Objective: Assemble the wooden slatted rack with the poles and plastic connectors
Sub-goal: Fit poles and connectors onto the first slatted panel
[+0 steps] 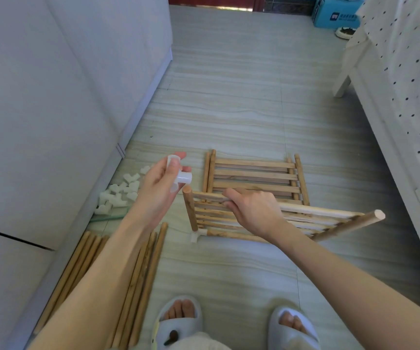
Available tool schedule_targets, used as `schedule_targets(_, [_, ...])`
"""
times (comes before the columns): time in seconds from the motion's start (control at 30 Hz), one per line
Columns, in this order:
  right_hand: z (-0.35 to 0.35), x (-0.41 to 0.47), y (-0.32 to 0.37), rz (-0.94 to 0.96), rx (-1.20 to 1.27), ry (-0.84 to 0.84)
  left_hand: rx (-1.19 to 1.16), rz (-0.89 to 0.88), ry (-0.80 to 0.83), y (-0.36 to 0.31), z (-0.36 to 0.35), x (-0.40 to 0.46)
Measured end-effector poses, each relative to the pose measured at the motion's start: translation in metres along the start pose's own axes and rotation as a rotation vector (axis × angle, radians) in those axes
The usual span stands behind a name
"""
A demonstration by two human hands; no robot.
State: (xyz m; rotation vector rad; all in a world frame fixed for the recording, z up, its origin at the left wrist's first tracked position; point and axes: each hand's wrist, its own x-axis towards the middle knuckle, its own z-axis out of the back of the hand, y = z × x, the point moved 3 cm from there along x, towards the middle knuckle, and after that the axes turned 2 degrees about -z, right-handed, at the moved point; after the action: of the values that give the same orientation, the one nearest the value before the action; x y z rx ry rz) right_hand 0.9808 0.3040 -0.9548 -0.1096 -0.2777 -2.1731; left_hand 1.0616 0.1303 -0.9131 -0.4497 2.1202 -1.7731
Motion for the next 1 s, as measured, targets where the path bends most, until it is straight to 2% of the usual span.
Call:
schedule_targets(0.17, [0.001, 0.002, -0.001, -0.016, -0.005, -0.039, 0.127, -0.117, 0.01, -0.002, 0.011, -0.002])
schedule_targets(0.33, [0.0, 0.001, -0.002, -0.006, -0.004, 0.001, 0.163, -0.117, 0.04, -0.005, 0.018, -0.002])
schedule_targets(0.57, [0.001, 0.002, -0.001, -0.003, -0.005, 0.004, 0.363, -0.143, 0.154, -0.008, 0.009, -0.007])
schedule_targets(0.8, [0.001, 0.002, -0.002, -0.009, 0.002, 0.038, 0.461, -0.162, 0.301, -0.019, 0.0, -0.013])
schedule_targets(1.0, [0.0, 0.002, -0.003, -0.001, 0.005, 0.029, 0.506, -0.192, 0.234, -0.023, -0.003, -0.014])
